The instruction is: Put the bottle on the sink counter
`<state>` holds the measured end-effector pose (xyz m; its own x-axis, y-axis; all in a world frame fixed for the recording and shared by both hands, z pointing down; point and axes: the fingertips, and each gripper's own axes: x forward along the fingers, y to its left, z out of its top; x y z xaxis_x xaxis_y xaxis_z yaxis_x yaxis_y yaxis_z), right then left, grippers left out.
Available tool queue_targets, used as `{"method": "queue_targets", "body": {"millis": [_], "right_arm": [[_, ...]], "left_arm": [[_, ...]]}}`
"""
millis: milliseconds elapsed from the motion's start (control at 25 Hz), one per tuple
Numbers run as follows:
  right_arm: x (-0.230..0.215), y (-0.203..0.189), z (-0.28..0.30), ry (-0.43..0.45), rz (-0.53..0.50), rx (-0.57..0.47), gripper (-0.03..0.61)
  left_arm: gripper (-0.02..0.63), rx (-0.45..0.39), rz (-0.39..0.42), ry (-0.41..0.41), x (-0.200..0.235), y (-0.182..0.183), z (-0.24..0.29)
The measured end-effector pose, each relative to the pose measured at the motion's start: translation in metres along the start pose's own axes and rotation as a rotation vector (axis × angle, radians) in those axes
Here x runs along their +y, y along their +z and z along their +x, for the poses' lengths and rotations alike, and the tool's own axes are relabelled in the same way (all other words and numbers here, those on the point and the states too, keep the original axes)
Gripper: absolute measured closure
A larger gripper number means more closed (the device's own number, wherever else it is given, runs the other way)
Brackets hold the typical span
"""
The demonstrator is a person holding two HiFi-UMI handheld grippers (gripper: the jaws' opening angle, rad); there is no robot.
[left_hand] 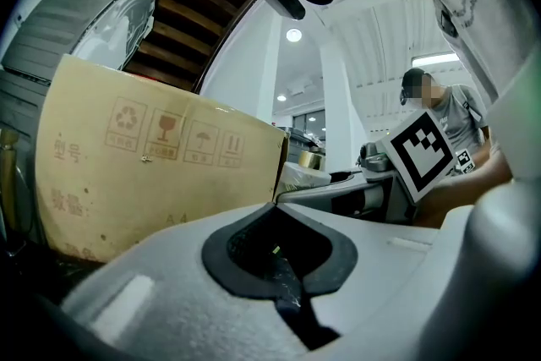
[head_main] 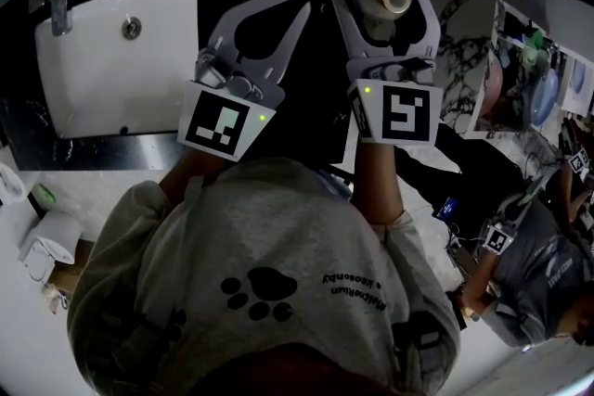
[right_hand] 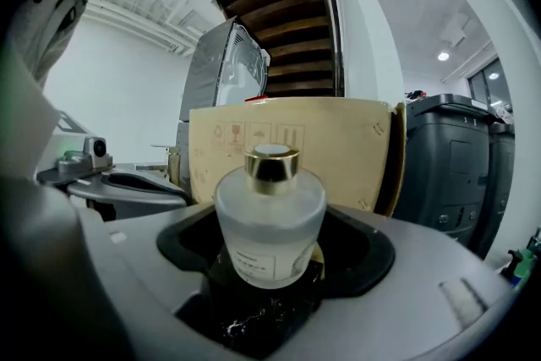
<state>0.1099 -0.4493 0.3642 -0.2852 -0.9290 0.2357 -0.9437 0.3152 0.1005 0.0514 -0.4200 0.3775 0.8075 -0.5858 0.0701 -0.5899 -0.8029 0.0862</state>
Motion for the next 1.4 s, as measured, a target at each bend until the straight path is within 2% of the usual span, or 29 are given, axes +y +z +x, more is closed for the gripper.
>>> {"method": "queue_targets", "body": {"millis": [360,960,1400], "right_arm": [[-0.007,-0.022,0.028,0.034,-0.001,0.013,0.248],[-0.02,-0.054,0.067,0.051,-0.017,0.036,0.247],[-0.026,-0.078,0.09,0.06,-0.012,0.092,0.249]], "left_arm": [[0.612,0.011,-0.003,0.033,0.017,-0.013,0.022],[0.612,0.03,-0.052,0.082,0.044,-0.048,0.041],[0.612,0.041,-0.073,0.074,0.049,-0.06,0.053]]}}
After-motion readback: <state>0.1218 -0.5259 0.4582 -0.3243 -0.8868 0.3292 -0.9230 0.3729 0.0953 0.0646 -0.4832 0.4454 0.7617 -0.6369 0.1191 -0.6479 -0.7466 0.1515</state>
